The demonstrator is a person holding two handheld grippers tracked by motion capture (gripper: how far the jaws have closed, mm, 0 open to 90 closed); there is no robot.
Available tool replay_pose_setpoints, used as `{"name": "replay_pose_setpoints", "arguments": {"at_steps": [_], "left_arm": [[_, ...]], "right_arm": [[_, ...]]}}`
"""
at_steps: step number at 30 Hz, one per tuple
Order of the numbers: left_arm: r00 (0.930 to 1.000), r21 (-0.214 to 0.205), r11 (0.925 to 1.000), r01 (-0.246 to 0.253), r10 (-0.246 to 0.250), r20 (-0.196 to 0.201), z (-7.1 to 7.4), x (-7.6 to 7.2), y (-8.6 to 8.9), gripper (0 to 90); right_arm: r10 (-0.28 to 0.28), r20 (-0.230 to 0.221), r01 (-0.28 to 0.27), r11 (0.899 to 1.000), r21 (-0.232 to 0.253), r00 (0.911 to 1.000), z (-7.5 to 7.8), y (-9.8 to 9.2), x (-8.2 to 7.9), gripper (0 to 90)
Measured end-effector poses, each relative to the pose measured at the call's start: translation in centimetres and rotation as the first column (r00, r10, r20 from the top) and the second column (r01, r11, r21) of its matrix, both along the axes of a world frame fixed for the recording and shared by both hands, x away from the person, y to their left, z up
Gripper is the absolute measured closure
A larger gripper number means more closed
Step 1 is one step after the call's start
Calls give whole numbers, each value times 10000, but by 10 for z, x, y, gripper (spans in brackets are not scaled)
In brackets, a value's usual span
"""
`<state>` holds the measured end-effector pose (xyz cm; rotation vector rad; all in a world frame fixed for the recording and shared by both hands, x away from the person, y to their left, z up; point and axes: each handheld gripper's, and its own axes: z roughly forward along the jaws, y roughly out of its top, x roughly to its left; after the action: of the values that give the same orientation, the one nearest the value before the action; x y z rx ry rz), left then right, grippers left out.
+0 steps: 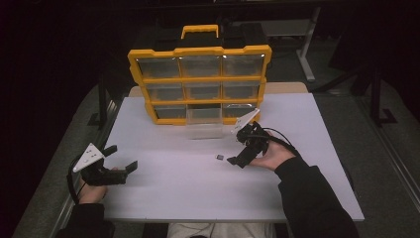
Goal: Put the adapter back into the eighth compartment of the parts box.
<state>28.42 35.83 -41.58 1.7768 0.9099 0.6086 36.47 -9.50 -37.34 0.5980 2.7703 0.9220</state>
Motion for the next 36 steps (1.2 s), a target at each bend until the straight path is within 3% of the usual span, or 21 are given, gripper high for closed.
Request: {"name": "replay_pose_setpoints", "arguments": {"at_steps": [36], "left_arm": [[10000,44,9999,94,-93,-17,0,1,-1,0]], "right_arm": [[719,-701,-789,9915,-1038,9949,-25,30,13,11]]}}
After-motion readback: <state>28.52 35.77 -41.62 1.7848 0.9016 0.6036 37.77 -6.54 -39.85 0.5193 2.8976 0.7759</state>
